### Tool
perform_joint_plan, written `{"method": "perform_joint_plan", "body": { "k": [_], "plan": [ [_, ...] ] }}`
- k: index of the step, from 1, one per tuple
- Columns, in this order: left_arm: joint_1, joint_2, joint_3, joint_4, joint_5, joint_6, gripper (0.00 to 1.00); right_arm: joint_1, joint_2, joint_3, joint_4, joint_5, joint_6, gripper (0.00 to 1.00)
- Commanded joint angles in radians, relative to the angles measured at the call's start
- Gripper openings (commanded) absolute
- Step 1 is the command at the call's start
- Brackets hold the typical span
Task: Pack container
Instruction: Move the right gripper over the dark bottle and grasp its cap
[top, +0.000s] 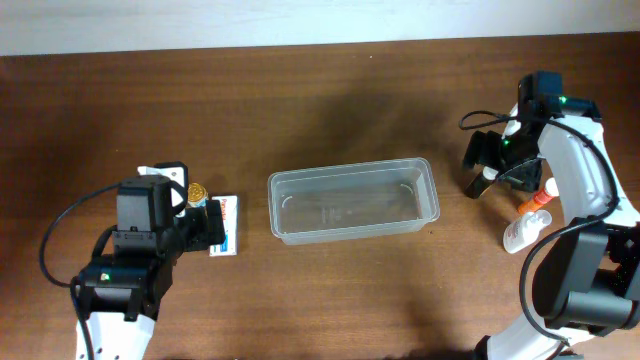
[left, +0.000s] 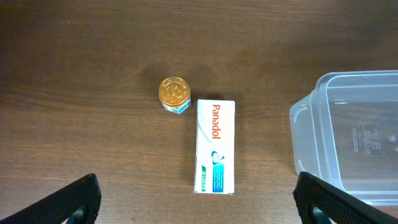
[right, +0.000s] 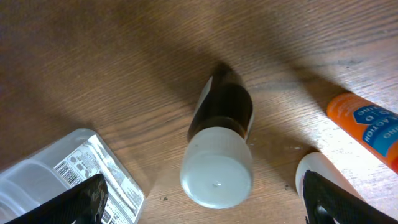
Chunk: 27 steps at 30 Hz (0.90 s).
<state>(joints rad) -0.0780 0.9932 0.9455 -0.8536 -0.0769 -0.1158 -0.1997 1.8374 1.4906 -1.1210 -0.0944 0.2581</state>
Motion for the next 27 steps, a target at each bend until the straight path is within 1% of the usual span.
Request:
{"method": "perform_joint_plan", "body": {
  "k": [1, 4, 7, 14, 17, 20, 21, 22, 24, 26, 27],
  "plan": [
    [0.002, 0.003, 0.021, -0.003, 0.014, 0.012, 1.00, -0.006, 0.004, 0.005, 0.003, 0.058, 0.072, 0.92],
    [0.002, 0.003, 0.021, -0.004, 0.014, 0.012, 1.00, -0.005, 0.004, -0.016, 0.025, 0.065, 0.092, 0.90],
    [0.002, 0.003, 0.021, -0.004, 0.014, 0.012, 1.00, -0.006, 0.010, -0.023, 0.034, 0.065, 0.093, 0.85],
    [0.002, 0.003, 0.021, -0.005, 0.014, 0.012, 1.00, -0.004, 0.063, -0.023, 0.025, 0.065, 0.103, 0.81],
    [0.002, 0.003, 0.021, -0.005, 0.014, 0.012, 1.00, -0.004, 0.072, -0.023, 0.021, 0.064, 0.103, 0.74],
    [0.002, 0.003, 0.021, -0.004, 0.014, 0.012, 1.00, -0.004, 0.072, -0.023, 0.021, 0.065, 0.103, 0.64],
    [0.002, 0.003, 0.021, -0.004, 0.014, 0.012, 1.00, -0.004, 0.072, -0.023, 0.021, 0.065, 0.103, 0.59],
    [0.002, 0.003, 0.021, -0.005, 0.014, 0.012, 1.00, -0.004, 0.072, -0.023, 0.021, 0.064, 0.103, 0.58],
    [0.002, 0.003, 0.021, -0.005, 0.014, 0.012, 1.00, -0.004, 0.072, -0.023, 0.016, 0.064, 0.103, 0.50],
    [0.002, 0.003, 0.021, -0.005, 0.014, 0.012, 1.00, -0.004, 0.072, -0.023, 0.011, 0.065, 0.103, 0.47],
    [0.002, 0.003, 0.021, -0.005, 0.014, 0.012, 1.00, -0.004, 0.072, -0.023, 0.007, 0.065, 0.103, 0.42]
  ]
}}
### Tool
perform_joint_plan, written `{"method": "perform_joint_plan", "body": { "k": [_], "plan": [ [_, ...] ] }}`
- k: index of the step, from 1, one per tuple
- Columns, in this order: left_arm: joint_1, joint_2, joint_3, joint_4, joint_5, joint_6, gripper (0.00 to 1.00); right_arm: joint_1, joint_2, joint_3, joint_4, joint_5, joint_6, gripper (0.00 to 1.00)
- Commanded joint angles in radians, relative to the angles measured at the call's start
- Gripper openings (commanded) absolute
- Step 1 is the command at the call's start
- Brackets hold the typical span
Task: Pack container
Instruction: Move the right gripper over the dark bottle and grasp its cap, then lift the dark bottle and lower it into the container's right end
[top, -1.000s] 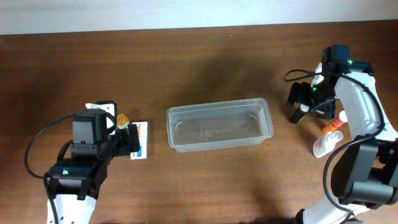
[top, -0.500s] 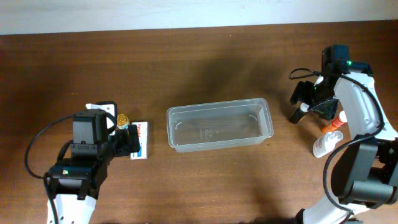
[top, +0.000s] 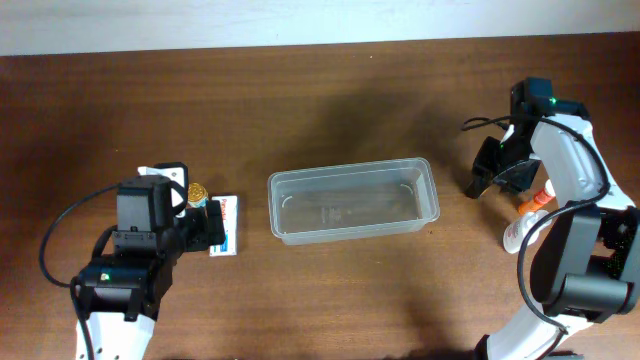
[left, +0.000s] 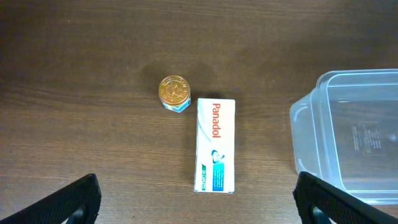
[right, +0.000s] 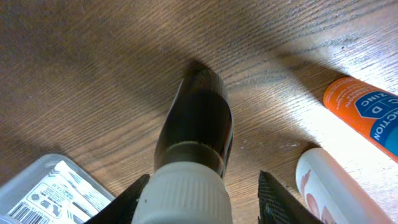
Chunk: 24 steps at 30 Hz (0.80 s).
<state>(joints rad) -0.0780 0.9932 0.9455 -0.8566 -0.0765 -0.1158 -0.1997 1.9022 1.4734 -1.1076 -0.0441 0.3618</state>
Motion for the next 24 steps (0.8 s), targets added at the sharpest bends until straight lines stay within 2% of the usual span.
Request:
{"method": "perform_joint_plan", "body": {
  "k": [1, 5, 10, 24],
  "plan": [
    [0.002, 0.003, 0.021, -0.002, 0.013, 0.012, 1.00, -0.004, 0.007, -0.006, -0.010, 0.014, -0.001, 0.41],
    [0.002, 0.003, 0.021, -0.005, 0.013, 0.012, 1.00, -0.004, 0.007, -0.005, -0.013, 0.014, -0.001, 0.35],
    [0.002, 0.003, 0.021, -0.009, 0.013, 0.012, 1.00, -0.004, 0.007, -0.005, -0.014, 0.015, -0.002, 0.33],
    [0.002, 0.003, 0.021, -0.013, 0.013, 0.012, 1.00, -0.004, 0.007, -0.005, 0.026, 0.019, -0.006, 0.35]
  ]
}}
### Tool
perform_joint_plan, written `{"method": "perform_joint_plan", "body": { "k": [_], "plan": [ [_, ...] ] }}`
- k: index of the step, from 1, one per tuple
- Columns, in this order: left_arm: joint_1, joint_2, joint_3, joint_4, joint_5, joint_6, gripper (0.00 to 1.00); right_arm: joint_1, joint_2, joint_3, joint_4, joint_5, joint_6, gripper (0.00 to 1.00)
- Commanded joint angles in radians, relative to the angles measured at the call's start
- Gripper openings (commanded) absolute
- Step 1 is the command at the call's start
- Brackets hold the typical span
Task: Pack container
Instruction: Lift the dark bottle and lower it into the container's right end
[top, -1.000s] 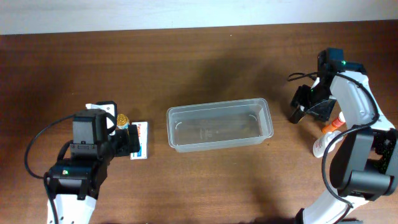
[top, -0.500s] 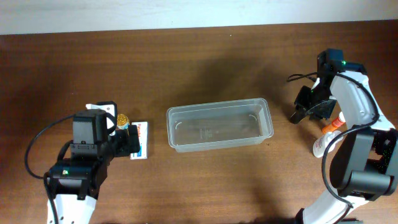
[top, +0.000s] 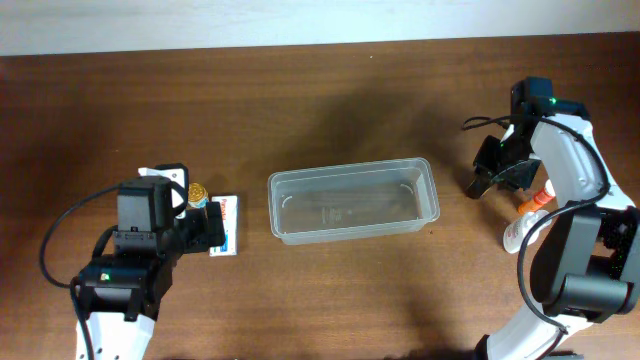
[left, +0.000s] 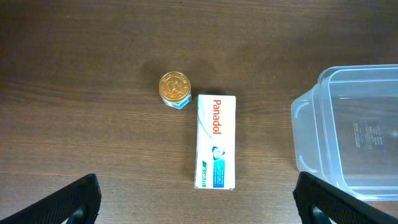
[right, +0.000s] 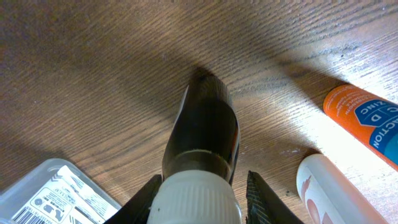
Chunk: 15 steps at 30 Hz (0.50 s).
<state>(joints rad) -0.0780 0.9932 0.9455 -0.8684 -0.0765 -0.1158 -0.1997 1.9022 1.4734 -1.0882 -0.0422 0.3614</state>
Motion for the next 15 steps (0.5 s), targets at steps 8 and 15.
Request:
{"method": "perform_joint_plan", "body": {
  "k": [8, 15],
  "plan": [
    [0.002, 0.003, 0.021, -0.001, 0.013, 0.012, 1.00, -0.004, 0.007, -0.005, 0.005, 0.018, -0.005, 0.25],
    [0.002, 0.003, 0.021, -0.001, 0.013, 0.012, 1.00, -0.004, -0.007, 0.000, 0.003, 0.018, -0.014, 0.21]
  ]
}}
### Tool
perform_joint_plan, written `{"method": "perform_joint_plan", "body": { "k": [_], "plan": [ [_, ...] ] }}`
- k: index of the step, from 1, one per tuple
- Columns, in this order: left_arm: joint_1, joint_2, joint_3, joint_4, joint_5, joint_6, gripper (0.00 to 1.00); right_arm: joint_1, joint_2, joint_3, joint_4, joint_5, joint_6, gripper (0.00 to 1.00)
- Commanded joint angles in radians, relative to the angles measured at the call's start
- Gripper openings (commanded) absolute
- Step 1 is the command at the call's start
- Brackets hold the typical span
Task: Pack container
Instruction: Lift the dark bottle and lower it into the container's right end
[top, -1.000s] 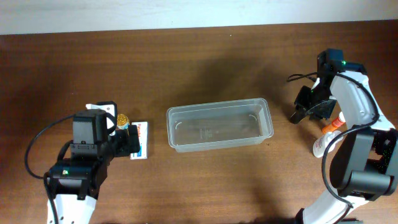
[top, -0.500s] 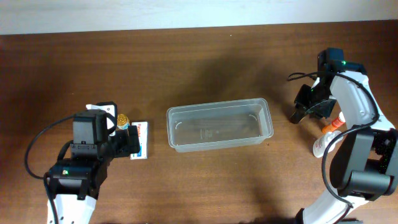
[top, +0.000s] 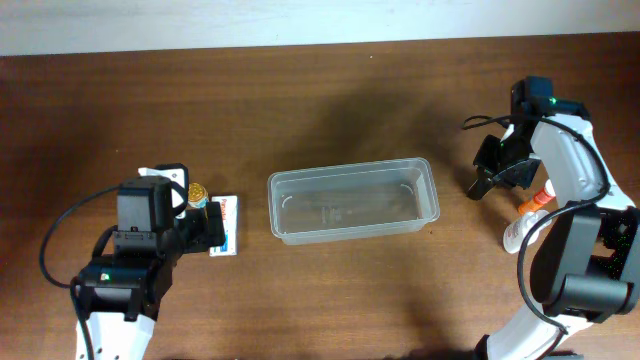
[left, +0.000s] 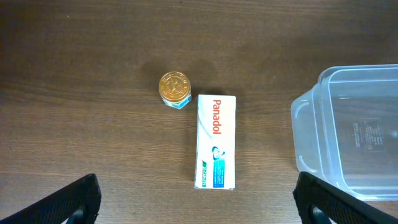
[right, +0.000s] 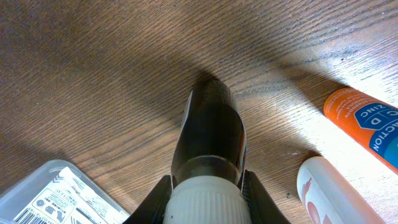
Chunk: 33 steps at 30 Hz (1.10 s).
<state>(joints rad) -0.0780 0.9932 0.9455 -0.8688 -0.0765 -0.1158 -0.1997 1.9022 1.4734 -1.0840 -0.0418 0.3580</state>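
The clear plastic container (top: 350, 200) lies open at the table's middle; its end wall shows in the left wrist view (left: 311, 146). A dark bottle with a white ribbed cap (right: 210, 140) lies on the wood to its right. My right gripper (right: 208, 200) is shut on that cap, a black finger (right: 163, 200) pressed to each side; the overhead view shows the right gripper (top: 490, 172) there. A white Panadol box (left: 216, 151) and a small gold-lidded jar (left: 175, 89) lie left of the container. My left gripper (left: 196, 202) hovers open above them.
An orange tube (right: 367, 124) and a white tube (right: 320, 186) lie just right of the bottle, also in the overhead view as the orange tube (top: 537, 198) and the white tube (top: 522, 232). A clear plastic piece with a barcode label (right: 59, 190) sits at the bottle's left.
My right gripper's fingers have drawn in from a narrow gap beside the white cap to pressing on both its sides. The left arm, box, jar and container have not moved.
At first my right gripper stood wide open above the lying bottle. Later it was lower, with a finger on either side of the cap. The gap then was narrower, and now the fingers grip the cap. The left gripper stayed open over the box and jar.
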Motion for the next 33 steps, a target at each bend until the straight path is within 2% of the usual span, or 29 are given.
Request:
{"method": "perform_joint_plan", "body": {
  "k": [1, 14, 20, 25, 29, 33],
  "plan": [
    [0.002, 0.003, 0.021, 0.000, 0.013, 0.012, 1.00, -0.004, -0.016, 0.000, -0.001, 0.018, -0.013, 0.21],
    [0.002, 0.003, 0.021, -0.003, 0.013, 0.012, 1.00, -0.003, -0.089, 0.000, -0.032, 0.028, -0.070, 0.21],
    [0.002, 0.003, 0.021, -0.003, 0.010, 0.012, 1.00, 0.022, -0.196, 0.000, -0.086, 0.028, -0.119, 0.22],
    [0.002, 0.003, 0.021, -0.004, 0.010, 0.012, 1.00, 0.146, -0.377, 0.000, -0.160, 0.027, -0.142, 0.22],
    [0.002, 0.003, 0.021, -0.004, 0.010, 0.012, 1.00, 0.348, -0.518, 0.000, -0.200, 0.027, -0.129, 0.22],
    [0.002, 0.003, 0.021, -0.004, 0.010, 0.012, 1.00, 0.486, -0.530, 0.000, -0.192, 0.036, -0.114, 0.22]
  ]
}}
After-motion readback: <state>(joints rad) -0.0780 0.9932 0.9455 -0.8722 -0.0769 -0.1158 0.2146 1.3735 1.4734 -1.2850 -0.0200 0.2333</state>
